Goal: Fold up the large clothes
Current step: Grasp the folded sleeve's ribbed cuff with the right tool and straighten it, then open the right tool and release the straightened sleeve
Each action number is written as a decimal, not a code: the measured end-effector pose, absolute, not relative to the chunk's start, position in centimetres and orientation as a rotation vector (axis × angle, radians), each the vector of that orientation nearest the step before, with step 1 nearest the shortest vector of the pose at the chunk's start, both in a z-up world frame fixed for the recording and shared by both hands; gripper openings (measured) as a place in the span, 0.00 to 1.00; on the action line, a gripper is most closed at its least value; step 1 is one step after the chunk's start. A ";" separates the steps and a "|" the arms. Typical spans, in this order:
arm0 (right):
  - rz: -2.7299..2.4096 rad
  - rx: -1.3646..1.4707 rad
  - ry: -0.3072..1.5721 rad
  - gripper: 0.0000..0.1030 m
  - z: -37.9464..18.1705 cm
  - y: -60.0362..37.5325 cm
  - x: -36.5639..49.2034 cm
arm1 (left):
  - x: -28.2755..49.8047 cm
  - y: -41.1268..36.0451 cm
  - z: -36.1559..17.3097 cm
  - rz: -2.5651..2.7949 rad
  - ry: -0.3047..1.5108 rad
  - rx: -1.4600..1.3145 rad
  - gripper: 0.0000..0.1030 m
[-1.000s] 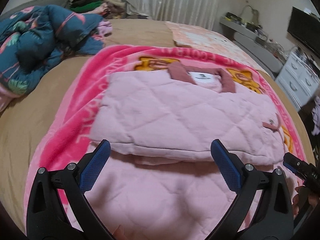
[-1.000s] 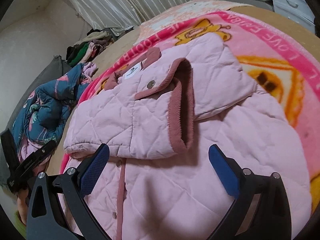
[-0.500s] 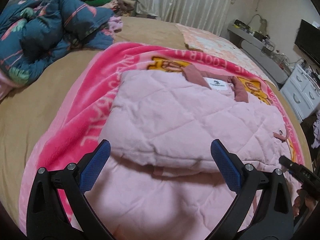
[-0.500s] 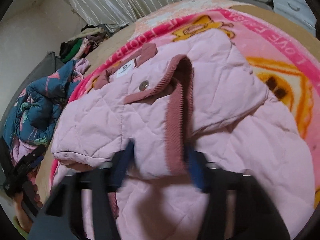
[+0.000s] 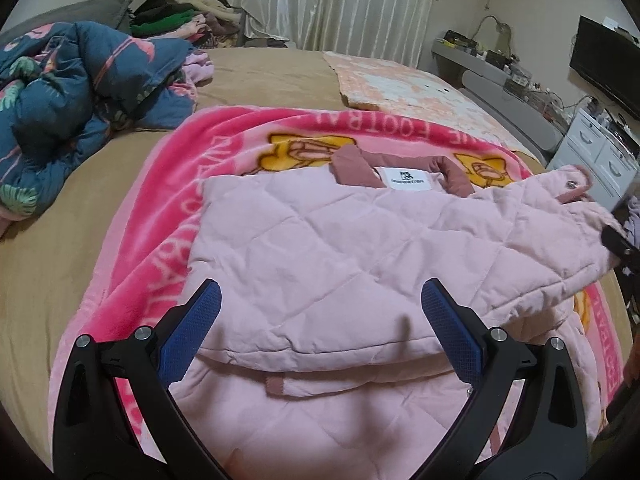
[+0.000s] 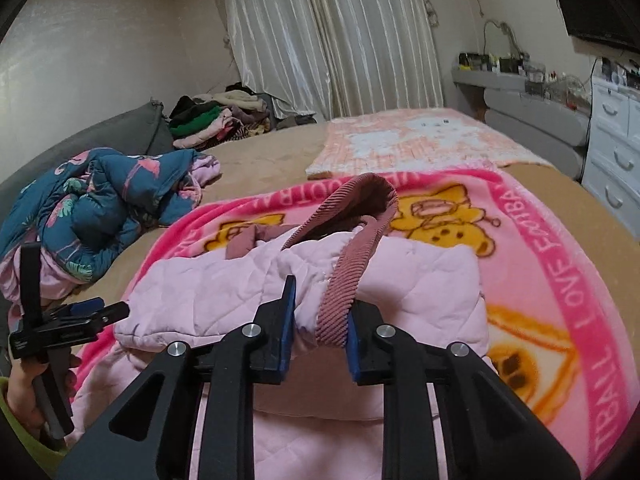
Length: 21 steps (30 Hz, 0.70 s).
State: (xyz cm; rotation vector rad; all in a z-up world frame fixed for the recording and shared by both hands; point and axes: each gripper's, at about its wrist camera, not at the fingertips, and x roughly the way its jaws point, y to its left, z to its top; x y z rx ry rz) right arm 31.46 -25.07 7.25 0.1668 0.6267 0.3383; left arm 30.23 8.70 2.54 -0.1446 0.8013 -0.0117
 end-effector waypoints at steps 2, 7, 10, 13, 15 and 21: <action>0.323 0.173 0.657 0.20 5.9 -25.1 31.8 | 30.4 8.3 2.4 -0.016 0.805 -0.137 0.91; 0.290 0.210 0.724 0.23 2.8 -25.7 32.0 | 30.7 7.6 1.9 -0.024 0.818 -0.120 0.91; 0.254 0.228 0.788 0.33 1.2 -26.0 32.1 | 30.8 7.3 1.6 -0.028 0.826 -0.114 0.91; 0.211 0.279 0.834 0.48 0.6 -26.6 31.9 | 31.0 6.9 1.4 -0.030 0.830 -0.109 0.91; 0.194 0.293 0.836 0.54 0.7 -27.1 31.7 | 31.3 6.6 1.4 -0.032 0.835 -0.105 0.91; 0.162 0.253 0.768 0.64 3.0 -27.2 30.4 | 32.8 5.3 -0.2 -0.048 0.893 -0.052 0.91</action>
